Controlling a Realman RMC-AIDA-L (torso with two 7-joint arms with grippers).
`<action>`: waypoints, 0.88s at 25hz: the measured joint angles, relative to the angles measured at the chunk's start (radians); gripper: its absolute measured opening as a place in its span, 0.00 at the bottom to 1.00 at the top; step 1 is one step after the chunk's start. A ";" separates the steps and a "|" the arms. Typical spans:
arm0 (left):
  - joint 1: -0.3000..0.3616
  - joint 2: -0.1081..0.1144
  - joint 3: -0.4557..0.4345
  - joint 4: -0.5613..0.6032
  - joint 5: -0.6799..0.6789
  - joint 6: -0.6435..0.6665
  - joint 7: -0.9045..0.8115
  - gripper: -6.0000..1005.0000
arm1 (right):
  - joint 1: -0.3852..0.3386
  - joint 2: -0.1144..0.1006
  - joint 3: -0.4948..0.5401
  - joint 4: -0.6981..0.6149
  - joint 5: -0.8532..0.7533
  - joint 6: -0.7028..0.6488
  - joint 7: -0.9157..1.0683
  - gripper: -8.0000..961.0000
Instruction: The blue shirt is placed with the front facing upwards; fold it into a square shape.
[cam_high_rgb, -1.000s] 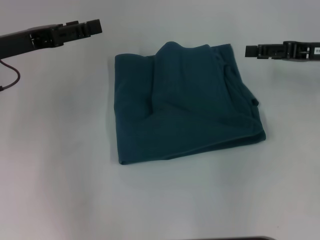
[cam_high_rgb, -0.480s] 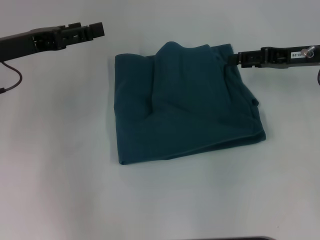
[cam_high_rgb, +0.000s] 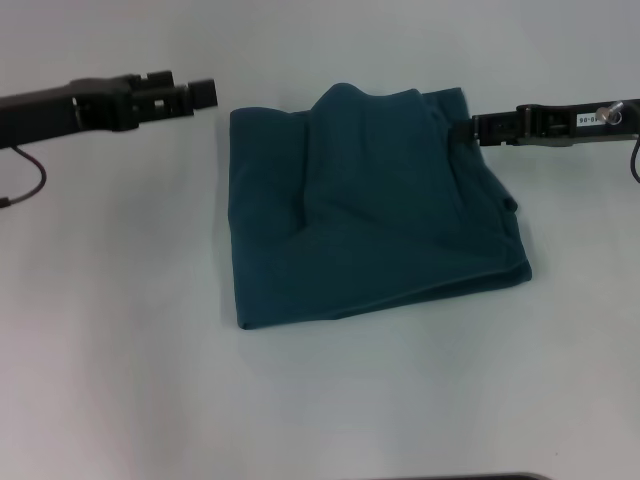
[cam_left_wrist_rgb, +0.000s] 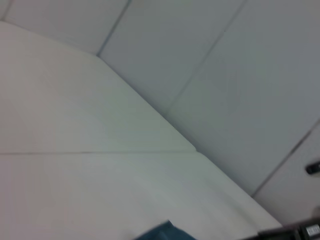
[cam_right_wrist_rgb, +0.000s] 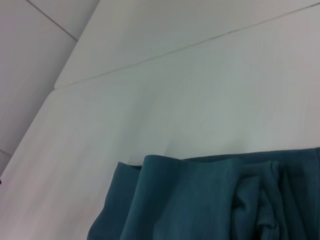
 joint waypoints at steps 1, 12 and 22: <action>0.001 0.001 0.000 0.002 0.008 0.010 0.008 0.94 | -0.001 -0.001 -0.004 0.000 0.000 0.000 0.000 0.71; 0.006 0.002 0.000 0.039 0.079 0.095 0.071 0.93 | -0.003 -0.006 -0.024 0.000 0.000 0.002 0.015 0.70; 0.004 -0.001 0.013 0.052 0.081 0.104 0.087 0.93 | 0.012 0.003 -0.024 -0.019 0.001 -0.045 0.009 0.70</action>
